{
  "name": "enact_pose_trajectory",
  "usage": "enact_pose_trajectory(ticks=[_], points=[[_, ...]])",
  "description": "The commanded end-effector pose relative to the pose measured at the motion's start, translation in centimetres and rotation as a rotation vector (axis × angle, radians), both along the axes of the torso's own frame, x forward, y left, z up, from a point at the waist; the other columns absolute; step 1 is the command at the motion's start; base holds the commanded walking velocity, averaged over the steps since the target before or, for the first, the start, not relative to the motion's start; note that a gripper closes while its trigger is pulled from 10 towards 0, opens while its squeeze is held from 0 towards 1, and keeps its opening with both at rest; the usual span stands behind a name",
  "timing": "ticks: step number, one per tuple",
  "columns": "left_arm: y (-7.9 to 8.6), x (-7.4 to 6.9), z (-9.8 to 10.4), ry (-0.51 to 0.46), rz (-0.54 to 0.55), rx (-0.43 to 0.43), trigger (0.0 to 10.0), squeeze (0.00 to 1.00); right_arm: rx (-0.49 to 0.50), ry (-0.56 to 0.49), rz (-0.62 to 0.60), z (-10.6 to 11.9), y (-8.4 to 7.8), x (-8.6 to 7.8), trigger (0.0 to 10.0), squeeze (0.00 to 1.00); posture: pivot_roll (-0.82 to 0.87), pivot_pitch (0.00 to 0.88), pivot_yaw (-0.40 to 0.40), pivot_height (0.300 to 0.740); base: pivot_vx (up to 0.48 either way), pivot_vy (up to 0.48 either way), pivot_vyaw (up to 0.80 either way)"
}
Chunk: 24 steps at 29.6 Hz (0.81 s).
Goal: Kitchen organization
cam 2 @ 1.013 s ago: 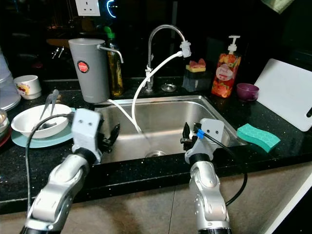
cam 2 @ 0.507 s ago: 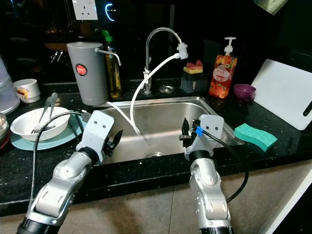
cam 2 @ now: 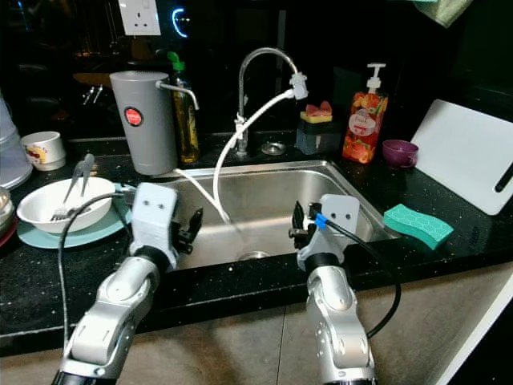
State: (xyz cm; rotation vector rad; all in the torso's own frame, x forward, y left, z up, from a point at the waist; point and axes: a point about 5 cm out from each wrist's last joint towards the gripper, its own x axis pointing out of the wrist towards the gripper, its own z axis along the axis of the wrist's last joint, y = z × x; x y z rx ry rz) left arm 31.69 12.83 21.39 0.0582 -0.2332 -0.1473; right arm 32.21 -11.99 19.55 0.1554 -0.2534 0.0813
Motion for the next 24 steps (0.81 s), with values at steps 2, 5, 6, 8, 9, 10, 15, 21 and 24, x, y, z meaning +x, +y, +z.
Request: enact_pose_trajectory(ticks=[2, 5, 6, 8, 9, 10, 15, 21, 24], points=[[0.2, -0.2, 0.2, -0.023, 0.009, -0.008, 10.0, 0.0, -0.011, 0.033, -0.005, -0.8, 0.0, -0.1, 10.0, 0.0, 0.13, 0.0, -0.041, 0.74, 0.0, 0.0, 0.0], [0.6, -0.1, 0.3, -0.033, 0.014, 0.006, 10.0, 0.0, -0.01, 0.035, -0.008, -0.9, 0.0, -0.1, 10.0, 0.0, 0.13, 0.0, -0.036, 0.74, 0.0, 0.0, 0.0], [0.8, 0.0, 0.4, -0.036, 0.017, 0.012, 10.0, 0.0, -0.01, 0.035, -0.01, -0.9, 0.0, -0.1, 10.0, 0.0, 0.13, 0.0, -0.032, 0.74, 0.0, 0.0, 0.0], [1.0, 0.1, 0.4, -0.039, 0.023, 0.016, 10.0, 0.0, -0.009, 0.034, -0.015, -0.9, -0.1, -0.1, 10.0, 0.0, 0.13, 0.0, -0.032, 0.74, 0.0, 0.0, 0.0], [1.1, 0.2, 0.5, -0.04, 0.026, 0.015, 10.0, 0.0, -0.008, 0.033, -0.018, -0.9, -0.1, -0.1, 10.0, 0.0, 0.13, 0.0, -0.03, 0.74, 0.0, 0.0, 0.0], [1.1, 0.2, 0.5, -0.04, 0.026, 0.015, 10.0, 0.0, -0.008, 0.033, -0.018, -0.9, -0.1, -0.1, 10.0, 0.0, 0.13, 0.0, -0.03, 0.74, 0.0, 0.0, 0.0], [1.1, 0.2, 0.2, -0.031, 0.035, 0.101, 10.0, 0.0, -0.01, 0.028, -0.035, -0.8, -0.6, 0.0, 10.0, 0.0, 0.14, 0.0, -0.026, 0.74, 0.0, 0.0, 0.0], [1.3, 0.3, -0.3, -0.003, 0.049, 0.101, 10.0, 0.0, -0.004, 0.025, -0.042, -0.7, -0.7, 0.0, 10.0, 0.0, 0.14, 0.0, -0.022, 0.74, 0.0, 0.0, 0.0], [1.3, 0.6, -0.3, 0.004, 0.059, 0.11, 10.0, 0.0, -0.004, 0.023, -0.039, -0.7, -0.6, 0.0, 10.0, 0.0, 0.14, 0.0, -0.022, 0.74, 0.0, 0.0, 0.0]])
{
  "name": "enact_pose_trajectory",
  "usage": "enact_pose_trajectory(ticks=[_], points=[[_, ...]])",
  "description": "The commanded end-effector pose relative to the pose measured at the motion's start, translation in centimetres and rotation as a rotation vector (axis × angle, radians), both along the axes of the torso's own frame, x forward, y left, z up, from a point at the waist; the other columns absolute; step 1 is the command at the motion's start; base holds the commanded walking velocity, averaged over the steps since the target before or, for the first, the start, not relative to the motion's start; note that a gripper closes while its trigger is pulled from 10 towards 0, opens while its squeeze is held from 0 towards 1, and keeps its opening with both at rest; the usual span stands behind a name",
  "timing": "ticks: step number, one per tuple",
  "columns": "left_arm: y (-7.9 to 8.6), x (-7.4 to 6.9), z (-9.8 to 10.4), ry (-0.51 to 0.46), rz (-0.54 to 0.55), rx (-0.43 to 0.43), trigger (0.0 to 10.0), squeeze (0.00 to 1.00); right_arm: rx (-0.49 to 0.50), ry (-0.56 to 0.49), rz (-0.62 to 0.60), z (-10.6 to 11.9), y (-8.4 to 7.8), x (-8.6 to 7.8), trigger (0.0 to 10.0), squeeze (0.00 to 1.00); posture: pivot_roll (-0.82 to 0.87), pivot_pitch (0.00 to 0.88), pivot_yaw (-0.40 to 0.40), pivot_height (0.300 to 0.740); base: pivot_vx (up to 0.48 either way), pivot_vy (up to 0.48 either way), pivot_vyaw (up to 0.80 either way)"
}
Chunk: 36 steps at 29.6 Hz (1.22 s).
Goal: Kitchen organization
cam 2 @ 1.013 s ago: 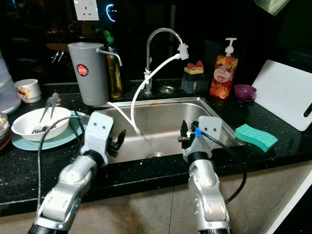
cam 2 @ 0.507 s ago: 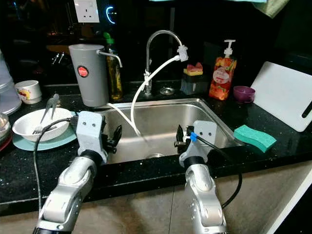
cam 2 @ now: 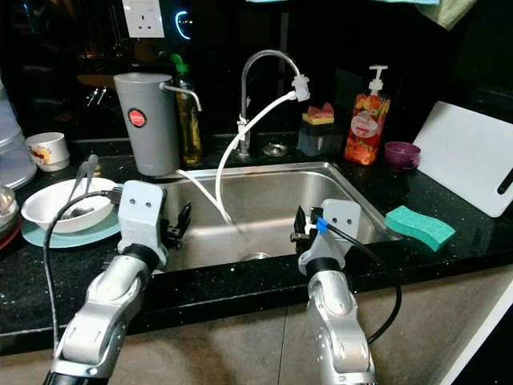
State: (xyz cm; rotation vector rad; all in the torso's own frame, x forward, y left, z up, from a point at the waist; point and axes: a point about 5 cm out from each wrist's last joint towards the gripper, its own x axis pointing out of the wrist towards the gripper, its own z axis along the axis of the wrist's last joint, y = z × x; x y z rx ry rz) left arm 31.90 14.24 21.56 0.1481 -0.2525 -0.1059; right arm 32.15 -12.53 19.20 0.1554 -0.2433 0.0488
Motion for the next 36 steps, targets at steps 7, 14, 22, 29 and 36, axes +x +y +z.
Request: enact_pose_trajectory(ticks=[7, 14, 22, 29, 36], points=[[1.5, 1.2, 0.9, 0.037, 0.069, 0.015, 10.0, 0.0, -0.006, 0.002, -0.011, -0.1, -0.1, 0.2, 10.0, 0.0, 0.14, 0.0, -0.022, 0.74, 0.0, 0.0, 0.0], [3.6, 1.8, 2.1, 0.004, 0.122, -0.014, 10.0, 1.0, -0.001, 0.002, -0.005, -0.2, 0.2, 0.3, 10.0, 0.0, 0.15, 0.0, -0.016, 0.74, 0.0, 0.0, 0.0], [4.9, 2.4, 2.2, 0.059, 0.144, -0.038, 10.0, 1.0, 0.002, -0.002, -0.001, -0.1, 0.3, 0.4, 10.0, 0.0, 0.16, 0.0, -0.014, 0.74, 0.0, 0.0, 0.0], [6.1, 2.8, -0.3, 0.192, 0.265, 0.248, 10.0, 0.0, 0.006, -0.004, -0.005, -0.1, 0.4, 0.4, 10.0, 0.0, 0.15, 0.0, -0.008, 0.74, 0.0, 0.0, 0.0], [8.1, 2.2, 1.7, 0.158, 0.059, 0.659, 10.0, 0.0, 0.008, 0.0, 0.002, -0.3, 0.6, 0.4, 10.0, 0.0, 0.17, 0.0, -0.01, 0.74, 0.0, 0.0, 0.0]])
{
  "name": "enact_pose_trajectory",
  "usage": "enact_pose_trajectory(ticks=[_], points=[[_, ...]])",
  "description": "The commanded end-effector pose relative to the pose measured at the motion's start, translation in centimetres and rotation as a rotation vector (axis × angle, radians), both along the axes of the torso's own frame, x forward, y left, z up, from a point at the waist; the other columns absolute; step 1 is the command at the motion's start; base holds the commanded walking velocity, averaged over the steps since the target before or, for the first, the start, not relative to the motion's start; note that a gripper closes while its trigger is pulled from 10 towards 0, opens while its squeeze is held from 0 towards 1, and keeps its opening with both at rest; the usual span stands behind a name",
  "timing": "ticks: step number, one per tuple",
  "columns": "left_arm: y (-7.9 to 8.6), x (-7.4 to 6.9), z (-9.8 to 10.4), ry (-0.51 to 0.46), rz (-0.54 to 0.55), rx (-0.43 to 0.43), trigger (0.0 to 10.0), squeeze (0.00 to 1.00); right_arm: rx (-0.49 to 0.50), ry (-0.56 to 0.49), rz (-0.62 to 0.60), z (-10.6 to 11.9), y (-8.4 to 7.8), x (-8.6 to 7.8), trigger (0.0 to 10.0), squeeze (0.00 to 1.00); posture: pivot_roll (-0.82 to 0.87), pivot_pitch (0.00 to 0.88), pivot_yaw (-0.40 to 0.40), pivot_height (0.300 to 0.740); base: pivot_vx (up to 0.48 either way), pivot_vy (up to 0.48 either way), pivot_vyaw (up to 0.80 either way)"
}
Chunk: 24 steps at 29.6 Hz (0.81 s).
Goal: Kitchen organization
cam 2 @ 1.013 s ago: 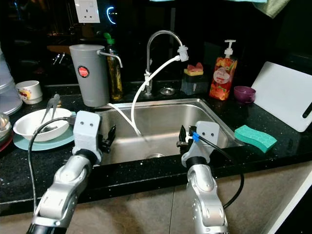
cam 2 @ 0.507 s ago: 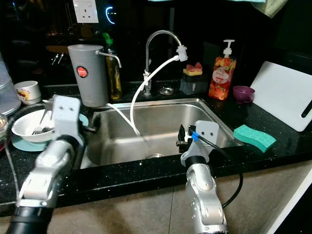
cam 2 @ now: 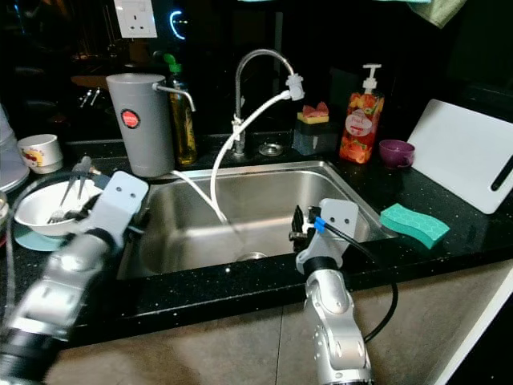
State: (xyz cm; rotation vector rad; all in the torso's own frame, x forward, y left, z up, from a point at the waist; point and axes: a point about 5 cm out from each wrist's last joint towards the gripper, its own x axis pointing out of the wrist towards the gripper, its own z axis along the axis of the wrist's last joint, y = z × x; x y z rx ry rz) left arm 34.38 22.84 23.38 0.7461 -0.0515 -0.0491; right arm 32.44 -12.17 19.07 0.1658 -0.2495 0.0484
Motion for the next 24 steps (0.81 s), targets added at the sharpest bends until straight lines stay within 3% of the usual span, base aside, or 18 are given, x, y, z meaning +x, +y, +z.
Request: enact_pose_trajectory(ticks=[1, 3, 8, 11, 14, 15, 17, 24], points=[[-0.4, -0.6, 0.1, 0.051, -0.121, 0.099, 10.0, 0.0, -0.002, 0.005, 0.003, -0.2, 0.2, 0.1, 10.0, 0.0, 0.17, 0.0, -0.01, 0.74, 0.0, 0.0, 0.0], [-0.5, -0.9, 0.2, 0.067, -0.157, 0.128, 10.0, 0.0, 0.0, 0.004, 0.004, -0.2, 0.3, 0.1, 10.0, 0.0, 0.17, 0.0, -0.01, 0.74, 0.0, 0.0, 0.0], [-1.5, -2.6, 1.6, 0.12, -0.385, 0.232, 10.0, 0.0, 0.007, 0.001, 0.012, -0.1, 0.7, 0.2, 10.0, 0.0, 0.18, 0.0, -0.012, 0.74, 0.0, 0.0, 0.0], [-1.6, -2.9, 1.9, 0.125, -0.427, 0.256, 10.0, 0.0, 0.007, 0.002, 0.015, -0.1, 0.7, 0.2, 10.0, 0.0, 0.18, 0.0, -0.012, 0.74, 0.0, 0.0, 0.0], [-1.1, -3.8, 2.3, 0.189, -0.52, 0.419, 10.0, 0.0, 0.004, 0.005, 0.019, -0.3, 0.8, 0.1, 10.0, 0.0, 0.18, 0.0, -0.012, 0.74, 0.0, 0.0, 0.0], [-0.3, -4.2, 2.0, 0.249, -0.524, 0.543, 10.0, 0.0, 0.004, 0.005, 0.018, -0.3, 0.7, 0.1, 10.0, 0.0, 0.19, 0.0, -0.01, 0.74, 0.0, 0.0, 0.0], [0.1, -4.4, 1.9, 0.285, -0.524, 0.623, 10.0, 0.0, 0.005, 0.004, 0.015, -0.2, 0.7, 0.2, 10.0, 0.0, 0.19, 0.0, -0.01, 0.74, 0.0, 0.0, 0.0], [0.1, -4.2, 1.8, 0.286, -0.542, 0.691, 10.0, 0.0, 0.008, 0.003, 0.016, -0.3, 0.8, 0.3, 10.0, 0.0, 0.19, 0.0, -0.009, 0.74, 0.0, 0.0, 0.0]])
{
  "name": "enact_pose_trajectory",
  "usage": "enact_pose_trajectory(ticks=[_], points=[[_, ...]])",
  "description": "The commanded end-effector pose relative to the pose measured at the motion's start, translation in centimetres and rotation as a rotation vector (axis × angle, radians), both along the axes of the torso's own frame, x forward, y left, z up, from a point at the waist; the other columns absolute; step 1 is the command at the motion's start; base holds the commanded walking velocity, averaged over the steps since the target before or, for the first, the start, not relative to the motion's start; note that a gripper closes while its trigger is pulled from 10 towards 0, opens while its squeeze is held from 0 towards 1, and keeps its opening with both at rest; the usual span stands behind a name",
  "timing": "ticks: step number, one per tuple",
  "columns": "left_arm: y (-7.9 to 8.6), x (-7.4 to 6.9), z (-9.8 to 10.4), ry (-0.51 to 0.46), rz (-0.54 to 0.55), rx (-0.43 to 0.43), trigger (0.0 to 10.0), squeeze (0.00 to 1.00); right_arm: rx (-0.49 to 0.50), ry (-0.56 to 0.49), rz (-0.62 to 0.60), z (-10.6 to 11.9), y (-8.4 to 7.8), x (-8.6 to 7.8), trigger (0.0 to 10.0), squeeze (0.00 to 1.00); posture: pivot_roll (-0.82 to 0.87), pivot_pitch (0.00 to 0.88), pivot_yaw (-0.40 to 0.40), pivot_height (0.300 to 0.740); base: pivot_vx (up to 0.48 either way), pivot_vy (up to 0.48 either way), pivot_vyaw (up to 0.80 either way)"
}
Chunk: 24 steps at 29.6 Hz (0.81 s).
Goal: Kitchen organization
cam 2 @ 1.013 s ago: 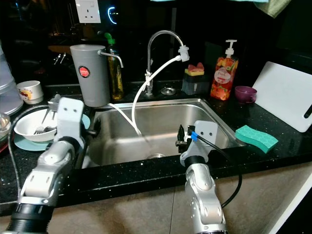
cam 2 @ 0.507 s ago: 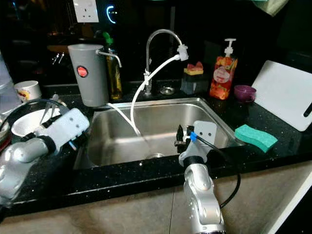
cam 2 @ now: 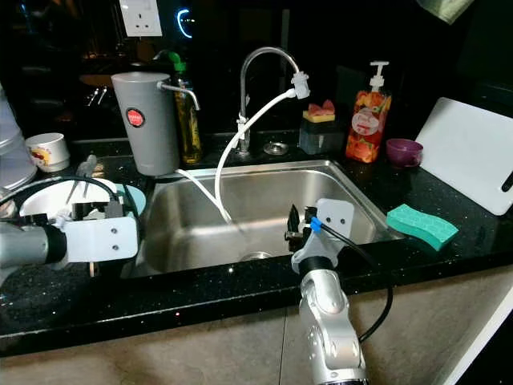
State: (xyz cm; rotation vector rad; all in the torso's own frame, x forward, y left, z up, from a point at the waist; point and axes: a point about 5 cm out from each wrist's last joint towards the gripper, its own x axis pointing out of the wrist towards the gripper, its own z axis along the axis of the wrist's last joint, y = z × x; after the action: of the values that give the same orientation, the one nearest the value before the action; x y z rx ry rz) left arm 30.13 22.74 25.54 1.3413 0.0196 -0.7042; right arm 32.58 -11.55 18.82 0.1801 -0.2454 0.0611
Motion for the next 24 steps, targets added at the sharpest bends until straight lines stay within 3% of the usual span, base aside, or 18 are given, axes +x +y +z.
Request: enact_pose_trajectory(ticks=[1, 11, 18, 24], points=[[0.2, 0.2, -0.4, 0.001, -0.008, 0.064, 10.0, 0.0, -0.004, 0.0, 0.003, 0.0, 0.2, 0.1, 10.0, 0.0, 0.19, 0.0, -0.015, 0.74, 0.0, 0.0, 0.0], [0.8, 1.9, -2.7, -0.031, 0.02, 0.193, 10.0, 0.0, -0.007, -0.007, 0.003, 0.3, 0.1, 0.4, 10.0, 0.0, 0.19, 0.0, -0.02, 0.74, 0.0, 0.0, 0.0], [0.2, 4.4, -3.0, -0.179, 0.029, 0.189, 10.0, 0.0, -0.002, -0.013, -0.001, 0.5, 0.1, 0.5, 10.0, 0.0, 0.18, 0.0, -0.027, 0.74, 0.0, 0.0, 0.0], [-0.7, 5.7, -3.2, -0.237, 0.016, 0.171, 10.0, 0.0, 0.001, -0.025, 0.001, 0.9, 0.0, 0.6, 10.0, 0.0, 0.18, 0.0, -0.034, 0.74, 0.0, 0.0, 0.0]])
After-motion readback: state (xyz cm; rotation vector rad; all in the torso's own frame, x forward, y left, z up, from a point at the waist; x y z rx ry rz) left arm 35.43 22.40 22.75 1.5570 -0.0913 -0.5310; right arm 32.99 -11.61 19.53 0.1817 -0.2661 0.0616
